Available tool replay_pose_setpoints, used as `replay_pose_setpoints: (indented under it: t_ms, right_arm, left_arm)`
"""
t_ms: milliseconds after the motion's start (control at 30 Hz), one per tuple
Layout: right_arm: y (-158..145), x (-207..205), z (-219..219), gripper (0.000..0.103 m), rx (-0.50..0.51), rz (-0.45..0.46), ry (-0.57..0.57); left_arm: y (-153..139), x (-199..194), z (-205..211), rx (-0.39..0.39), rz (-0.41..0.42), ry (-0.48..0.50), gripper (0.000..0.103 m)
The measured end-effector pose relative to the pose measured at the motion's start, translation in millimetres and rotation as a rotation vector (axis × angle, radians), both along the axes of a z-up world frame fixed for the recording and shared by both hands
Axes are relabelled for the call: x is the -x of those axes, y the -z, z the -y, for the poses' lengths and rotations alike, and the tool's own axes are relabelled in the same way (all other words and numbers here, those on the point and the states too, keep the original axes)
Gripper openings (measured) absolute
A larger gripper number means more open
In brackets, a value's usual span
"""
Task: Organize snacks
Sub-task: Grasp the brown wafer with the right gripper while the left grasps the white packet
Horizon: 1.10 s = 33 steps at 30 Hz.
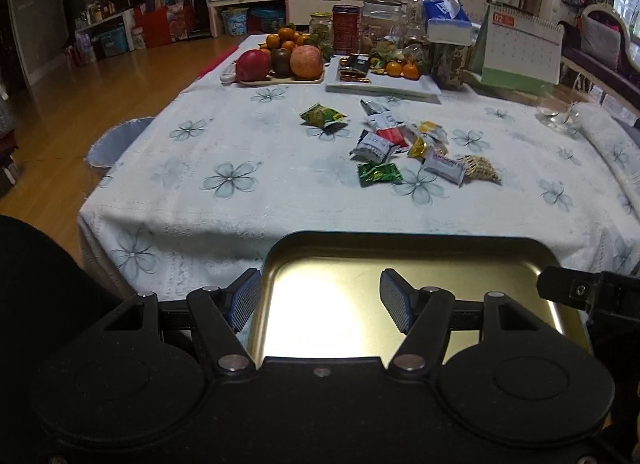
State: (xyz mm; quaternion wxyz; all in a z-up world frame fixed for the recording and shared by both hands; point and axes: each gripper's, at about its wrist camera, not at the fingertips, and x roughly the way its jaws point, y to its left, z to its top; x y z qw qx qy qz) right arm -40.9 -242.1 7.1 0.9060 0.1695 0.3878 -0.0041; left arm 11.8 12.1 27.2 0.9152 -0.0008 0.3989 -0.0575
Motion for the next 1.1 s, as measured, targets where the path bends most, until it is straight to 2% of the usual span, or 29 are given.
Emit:
replay_pose_setpoints:
  t_ms: [67, 100, 133, 200, 300, 400, 567, 633, 733, 867, 967, 1100]
  right_arm:
    - [-4.1, -9.0, 13.2, 0.103, -0.112, 0.031, 0.026]
    - [-7.6, -17.9, 18.5, 0.103, -0.132, 0.023, 0.052]
    - [-11.6, -28.3, 22.6, 0.103, -0.131, 0.011, 0.066]
    - [-17.9, -50.8, 28.9, 0.103, -0.104, -0.016, 0.065]
    - [-25.2, -89.7, 39.0, 0.103, -0.046, -0.062, 0.071]
    - [-26.9, -131.2, 48.6, 0.103, 0.036, -0.111, 0.110]
    - [-9.7, -205.6, 47.4, 0.103, 0.275, -0.271, 0.091]
    - [-2.5, -228.8, 48.1, 0.103, 0.314, -0.290, 0.056]
    - [4.5, -257.2, 55.0, 0.103, 0.263, -0.313, 0.056]
    - [7.4, -290.3, 65.5, 0.103, 0.176, -0.350, 0.120]
    - [8.2, -310.0, 62.1, 0.103, 0.177, -0.349, 0.100]
    - [17.1, -324.2, 60.5, 0.103, 0.146, -0.363, 0.051]
  left_arm:
    - [-3.3, -14.3, -6.6, 0.092, -0.017, 0.031, 0.067]
    - [-4.6, -22.3, -9.4, 0.126, -0.027, 0.033, 0.068]
    - [-6.0, -30.4, -10.0, 0.131, -0.037, 0.021, 0.068]
    - [-8.0, -47.1, -7.4, 0.081, -0.039, -0.009, 0.068]
    - [-12.4, -70.7, -0.3, -0.026, -0.001, -0.011, 0.068]
    - [-13.7, -100.6, 4.0, -0.091, -0.003, -0.021, 0.068]
    - [-6.9, -155.9, 10.5, -0.118, -0.073, -0.027, 0.068]
    - [-3.8, -174.3, 15.2, -0.120, -0.089, -0.013, 0.068]
    - [-1.5, -199.4, 25.1, -0.154, -0.094, 0.006, 0.068]
    - [2.7, -230.6, 39.8, -0.201, -0.107, 0.014, 0.068]
    - [8.8, -245.2, 45.2, -0.189, -0.121, 0.019, 0.068]
    - [22.9, -260.3, 47.1, -0.154, -0.205, 0.018, 0.067]
